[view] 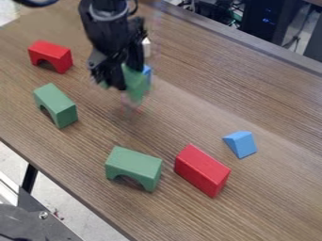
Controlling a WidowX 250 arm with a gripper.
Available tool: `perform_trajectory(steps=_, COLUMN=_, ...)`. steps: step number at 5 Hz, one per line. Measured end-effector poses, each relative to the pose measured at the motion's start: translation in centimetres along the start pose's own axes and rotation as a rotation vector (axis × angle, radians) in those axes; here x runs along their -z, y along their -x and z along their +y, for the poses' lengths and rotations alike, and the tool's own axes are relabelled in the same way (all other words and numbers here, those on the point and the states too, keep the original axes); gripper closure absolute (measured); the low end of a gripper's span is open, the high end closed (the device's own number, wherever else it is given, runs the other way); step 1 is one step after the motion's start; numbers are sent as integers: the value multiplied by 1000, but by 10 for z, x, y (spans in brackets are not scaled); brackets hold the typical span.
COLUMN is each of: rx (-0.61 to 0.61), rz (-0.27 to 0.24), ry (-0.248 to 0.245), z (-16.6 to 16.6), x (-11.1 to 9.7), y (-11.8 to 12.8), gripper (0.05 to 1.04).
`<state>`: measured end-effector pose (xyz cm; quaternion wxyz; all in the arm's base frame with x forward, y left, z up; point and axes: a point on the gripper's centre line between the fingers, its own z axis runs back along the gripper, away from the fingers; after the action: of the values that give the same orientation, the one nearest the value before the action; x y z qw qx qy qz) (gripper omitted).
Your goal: Place the green arch on top of the blue arch
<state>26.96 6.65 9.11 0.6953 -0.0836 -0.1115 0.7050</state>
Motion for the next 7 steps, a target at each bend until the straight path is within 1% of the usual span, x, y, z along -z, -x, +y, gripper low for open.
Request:
perform_trajectory(steps=1, rx=1, rz=9, ry=53, z=-21, x=-13, y=1, gripper=534)
perform_trajectory(steps=2, rx=-1, rz=9, ry=58, z=-33, x=-11, y=-2, gripper=534)
perform_trajectory(steps=3, rx=-20, rz=17, ry=24, z=-40, x=-4, y=-9, gripper=534)
perform_trajectory(steps=4, rx=-35, rz=15, ry=15, z=-45, x=-1, y=-15, gripper=534)
perform_trajectory(steps=5, rx=-45, rz=20, ry=-12, z=-47, x=5, y=-19, gripper=534)
perform_trajectory(steps=6, rx=-45, rz=14, ry=-29, z=-48, x=11, y=-24, gripper=534)
perform_trajectory(steps=7, rx=-23, rz=-10, ry=-40, z=-47, x=14, y=-28, gripper=534)
